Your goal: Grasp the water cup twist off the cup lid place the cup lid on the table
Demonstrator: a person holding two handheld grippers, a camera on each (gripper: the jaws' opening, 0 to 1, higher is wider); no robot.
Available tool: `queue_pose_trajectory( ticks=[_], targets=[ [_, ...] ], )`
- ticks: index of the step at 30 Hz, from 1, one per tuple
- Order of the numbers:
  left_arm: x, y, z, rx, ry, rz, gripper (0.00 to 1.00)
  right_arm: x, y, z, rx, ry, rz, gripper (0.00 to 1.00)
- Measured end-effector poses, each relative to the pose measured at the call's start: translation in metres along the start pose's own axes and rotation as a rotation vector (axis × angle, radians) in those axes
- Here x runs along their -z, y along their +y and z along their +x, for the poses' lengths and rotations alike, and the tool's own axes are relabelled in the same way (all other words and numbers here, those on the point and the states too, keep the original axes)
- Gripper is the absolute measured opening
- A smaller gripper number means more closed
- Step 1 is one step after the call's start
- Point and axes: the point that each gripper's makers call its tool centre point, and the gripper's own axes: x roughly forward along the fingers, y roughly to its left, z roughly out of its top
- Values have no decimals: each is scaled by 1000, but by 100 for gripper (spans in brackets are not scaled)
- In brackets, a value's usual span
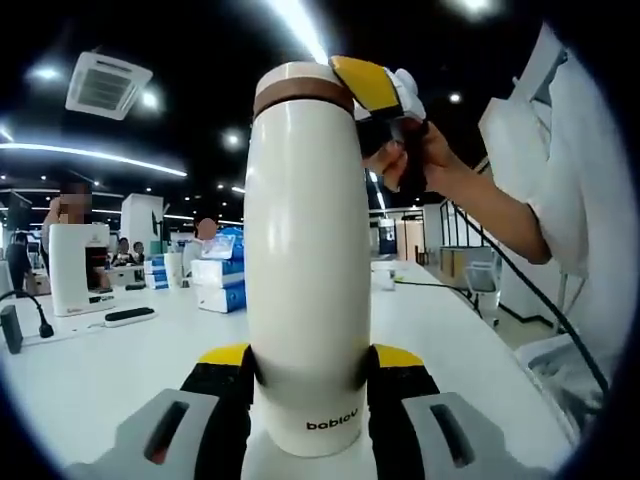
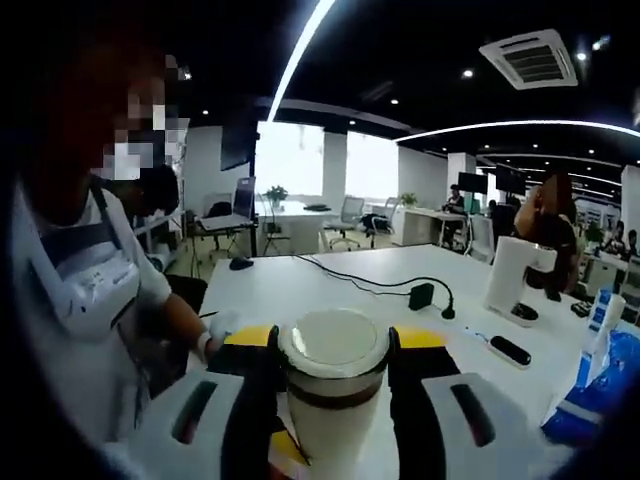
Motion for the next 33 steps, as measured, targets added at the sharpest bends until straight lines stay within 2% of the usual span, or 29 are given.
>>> queue_pose_trajectory(
  ticks=[4,11,18,24,27,29,31,33],
  targets=[
    [0,0,0,0,0,-1,46,-1,3,1,-72,-17,-23,45],
    [0,-2,0,-2,0,-3,46,-2,4,2,-171,-50,-13,45],
    [-1,-1,-1,-3,-3,-8,46,-3,6,2,-194,-96,-3,46],
    [-1,0,-1,-3,-4,-5,46,-4,6,0,-168,-109,38,46],
    [-1,0,-1,-3,-4,-5,46,-12,8,-4,-141,-126,87,56],
    [-1,0,-1,-3,-5,-5,46,-16,7,-6,-83,-127,97,65],
    [-1,0,-1,-3,-5,-4,46,-16,9,-10,-32,-115,92,67],
    [-1,-1,-1,-3,-5,-4,46,-19,3,-17,80,-130,114,74]
  ],
)
